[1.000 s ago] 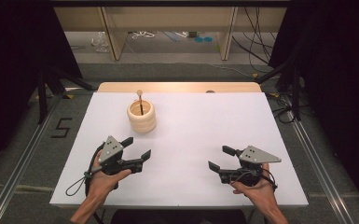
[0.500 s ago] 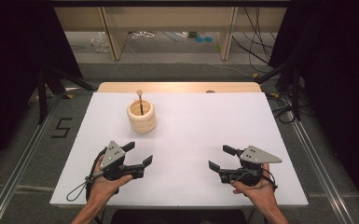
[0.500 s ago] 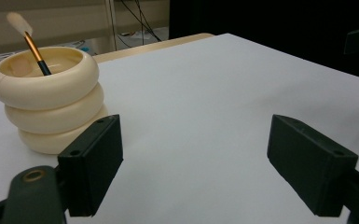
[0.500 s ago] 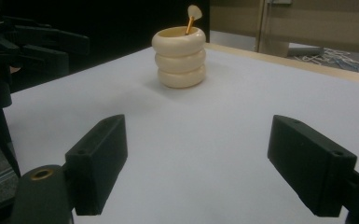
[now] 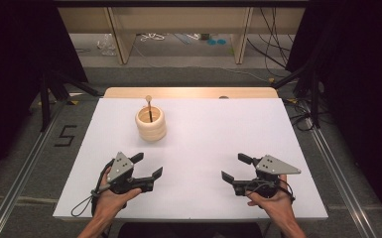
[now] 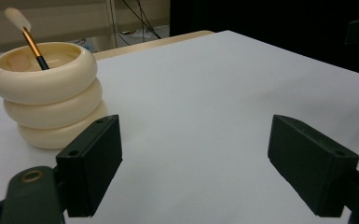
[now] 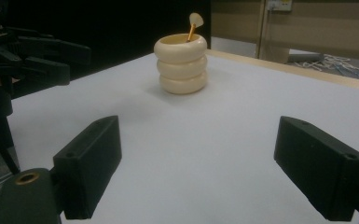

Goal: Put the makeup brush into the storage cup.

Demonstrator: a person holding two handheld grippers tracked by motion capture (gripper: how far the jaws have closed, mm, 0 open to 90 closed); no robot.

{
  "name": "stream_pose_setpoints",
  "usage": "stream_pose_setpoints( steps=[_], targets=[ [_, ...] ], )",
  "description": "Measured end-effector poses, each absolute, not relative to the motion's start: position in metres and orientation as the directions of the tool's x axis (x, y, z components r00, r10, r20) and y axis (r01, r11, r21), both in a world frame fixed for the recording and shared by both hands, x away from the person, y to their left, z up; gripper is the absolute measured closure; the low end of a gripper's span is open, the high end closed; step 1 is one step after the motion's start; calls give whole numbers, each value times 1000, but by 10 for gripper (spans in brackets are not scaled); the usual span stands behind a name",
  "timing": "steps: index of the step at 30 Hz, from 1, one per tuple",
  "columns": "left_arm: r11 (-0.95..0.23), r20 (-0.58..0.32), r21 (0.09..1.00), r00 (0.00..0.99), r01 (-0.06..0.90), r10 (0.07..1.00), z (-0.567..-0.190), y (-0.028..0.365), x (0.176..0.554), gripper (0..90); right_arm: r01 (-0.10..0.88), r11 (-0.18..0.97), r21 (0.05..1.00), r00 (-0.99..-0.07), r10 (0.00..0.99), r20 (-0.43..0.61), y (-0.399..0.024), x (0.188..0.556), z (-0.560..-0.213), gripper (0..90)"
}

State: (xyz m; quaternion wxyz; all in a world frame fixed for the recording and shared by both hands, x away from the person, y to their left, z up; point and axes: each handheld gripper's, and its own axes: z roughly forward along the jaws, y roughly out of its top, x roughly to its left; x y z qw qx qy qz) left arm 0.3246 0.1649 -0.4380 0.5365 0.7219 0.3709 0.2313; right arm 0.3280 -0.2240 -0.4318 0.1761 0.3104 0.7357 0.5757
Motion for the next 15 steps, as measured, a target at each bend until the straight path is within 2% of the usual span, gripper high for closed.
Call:
stream_pose_setpoints(
  steps=[15],
  targets=[
    [-152, -68, 942, 617, 298, 784, -441, 164, 323, 176, 256, 156, 954, -743, 663, 91, -224, 328, -433, 158]
  ],
)
